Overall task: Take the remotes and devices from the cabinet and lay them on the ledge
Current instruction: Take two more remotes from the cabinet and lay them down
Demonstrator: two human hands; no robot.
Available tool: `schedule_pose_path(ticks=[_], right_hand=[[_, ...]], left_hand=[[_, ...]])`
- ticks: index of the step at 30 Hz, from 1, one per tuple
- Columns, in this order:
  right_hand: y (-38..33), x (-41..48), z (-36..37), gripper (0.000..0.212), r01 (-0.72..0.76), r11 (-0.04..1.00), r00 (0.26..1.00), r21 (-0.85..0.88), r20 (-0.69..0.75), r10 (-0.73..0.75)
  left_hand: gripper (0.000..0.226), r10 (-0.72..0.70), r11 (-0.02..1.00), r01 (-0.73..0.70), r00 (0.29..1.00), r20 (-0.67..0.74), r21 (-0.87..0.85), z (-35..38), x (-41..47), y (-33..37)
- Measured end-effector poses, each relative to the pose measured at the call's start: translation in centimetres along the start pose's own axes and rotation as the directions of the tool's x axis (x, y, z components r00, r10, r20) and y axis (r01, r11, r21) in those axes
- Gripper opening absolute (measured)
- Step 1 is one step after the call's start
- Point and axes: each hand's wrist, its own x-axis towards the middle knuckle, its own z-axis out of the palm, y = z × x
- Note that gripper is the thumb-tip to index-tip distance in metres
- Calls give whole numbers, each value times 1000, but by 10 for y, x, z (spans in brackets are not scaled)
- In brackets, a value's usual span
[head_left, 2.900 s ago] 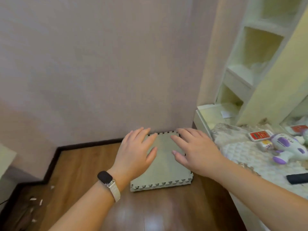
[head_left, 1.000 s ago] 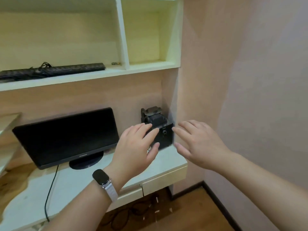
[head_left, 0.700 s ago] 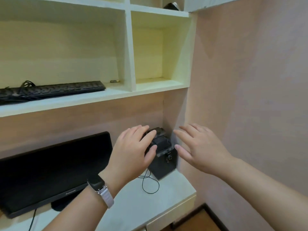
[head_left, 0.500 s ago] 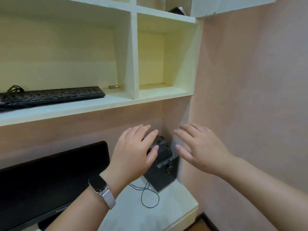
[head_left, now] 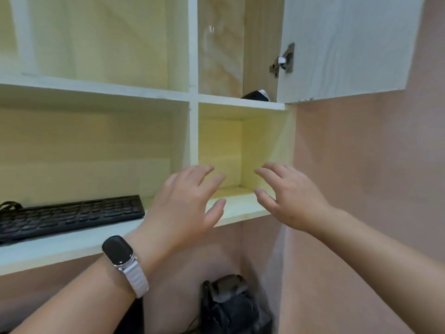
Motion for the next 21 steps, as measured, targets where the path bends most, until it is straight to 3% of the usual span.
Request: schedule_pose_path(ticks=[3, 8, 11, 16, 21], right_hand=[[30, 45, -7, 48, -36, 999, 999, 11, -34, 36], [67, 118, -25, 45, 93, 995, 975, 20, -202, -87], [80, 162, -39, 33, 82, 994, 979, 73, -194, -66], [87, 227, -55, 40, 32, 999, 999, -26, 25, -31], [82, 263, -64, 36, 83, 983, 969, -161, 245, -41]], left_hand=[[51, 33, 997, -30, 999, -41, 70, -9, 48, -3], [53, 122, 980, -107, 989, -82, 169, -22, 135, 0], [49, 63, 988, -57, 997, -44, 141, -29, 182, 1], [48, -83, 976, 45, 981, 177, 212, -29, 253, -16], [45, -218, 947, 76, 864, 454, 311, -14, 302, -26]])
